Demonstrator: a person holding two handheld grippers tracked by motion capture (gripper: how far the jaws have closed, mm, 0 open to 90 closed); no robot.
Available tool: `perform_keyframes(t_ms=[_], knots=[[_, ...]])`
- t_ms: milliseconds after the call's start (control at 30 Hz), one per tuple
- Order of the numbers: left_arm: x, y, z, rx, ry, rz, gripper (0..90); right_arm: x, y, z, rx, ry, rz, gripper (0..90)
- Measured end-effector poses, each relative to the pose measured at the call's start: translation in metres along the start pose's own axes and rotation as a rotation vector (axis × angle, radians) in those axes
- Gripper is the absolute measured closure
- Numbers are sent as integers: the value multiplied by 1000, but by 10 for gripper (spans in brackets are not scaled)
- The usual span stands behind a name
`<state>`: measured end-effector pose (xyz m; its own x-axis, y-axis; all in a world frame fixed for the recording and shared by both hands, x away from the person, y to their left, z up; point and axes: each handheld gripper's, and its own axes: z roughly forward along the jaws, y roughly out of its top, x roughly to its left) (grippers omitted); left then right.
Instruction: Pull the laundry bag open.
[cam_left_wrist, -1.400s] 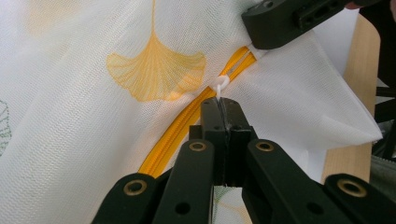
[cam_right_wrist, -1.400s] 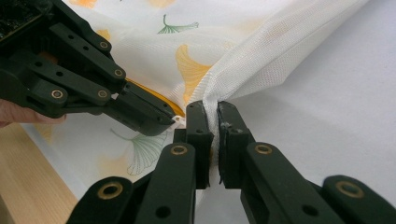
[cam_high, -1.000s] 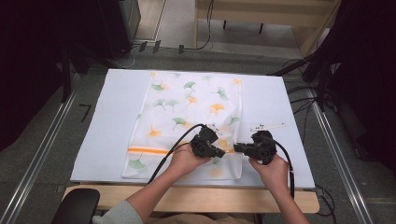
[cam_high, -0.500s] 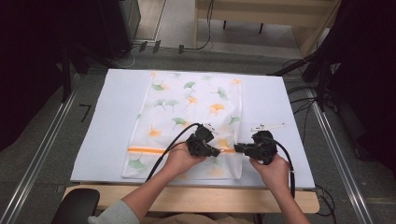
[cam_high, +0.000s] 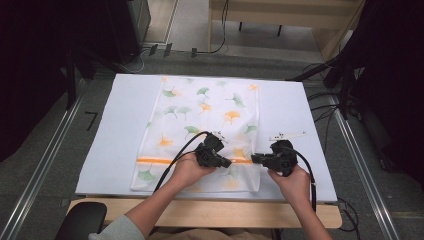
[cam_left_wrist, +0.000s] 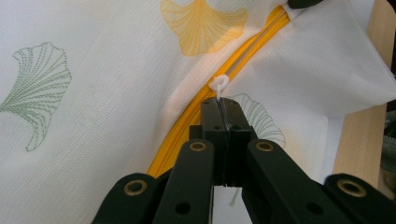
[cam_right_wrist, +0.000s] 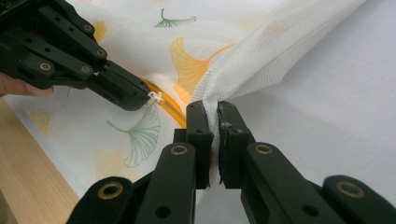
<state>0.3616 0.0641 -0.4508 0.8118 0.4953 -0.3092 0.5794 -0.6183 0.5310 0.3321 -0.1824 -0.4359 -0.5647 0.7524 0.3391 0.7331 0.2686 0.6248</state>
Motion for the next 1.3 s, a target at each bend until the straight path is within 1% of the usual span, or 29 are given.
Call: perform_keyframes(t_ms=[167,300,400,600,700,767,900,933,967,1033,1067,1200,1233,1300], knots=[[1,-1,-1,7,2,-1,900,0,0,1,0,2,-2,865],[4,-2,-1,10,15,-7,900,0,0,0,1,3,-1,865],[4,-3,-2,13,15,-9,900,1,0,0,0,2,-3,864],[6,-4,-5,23,30,-10,900,1,0,-1,0,1,-6,865],[8,-5,-7,30,25,-10,900,0,0,-1,0,1,-8,864],[8,-6,-9,23,30,-15,900,0,0,-1,1,2,-8,865],[10,-8,-11,37,35,-16,900,0,0,-1,4,1,-8,865],[11,-9,-11,28,34,-23,900,0,0,-1,4,1,-7,864],[11,-9,-11,32,33,-26,900,0,0,-1,4,1,-8,864],[13,-10,-13,35,26,-24,900,0,-1,-1,2,2,-5,864],[13,-11,-13,35,34,-22,900,0,-1,-1,3,2,-5,864],[13,-11,-14,28,32,-23,900,0,-1,0,4,4,-6,864],[13,-11,-14,32,36,-18,900,1,-1,0,4,5,-6,864],[14,-12,-14,35,32,-23,900,1,-1,0,5,1,-5,864]])
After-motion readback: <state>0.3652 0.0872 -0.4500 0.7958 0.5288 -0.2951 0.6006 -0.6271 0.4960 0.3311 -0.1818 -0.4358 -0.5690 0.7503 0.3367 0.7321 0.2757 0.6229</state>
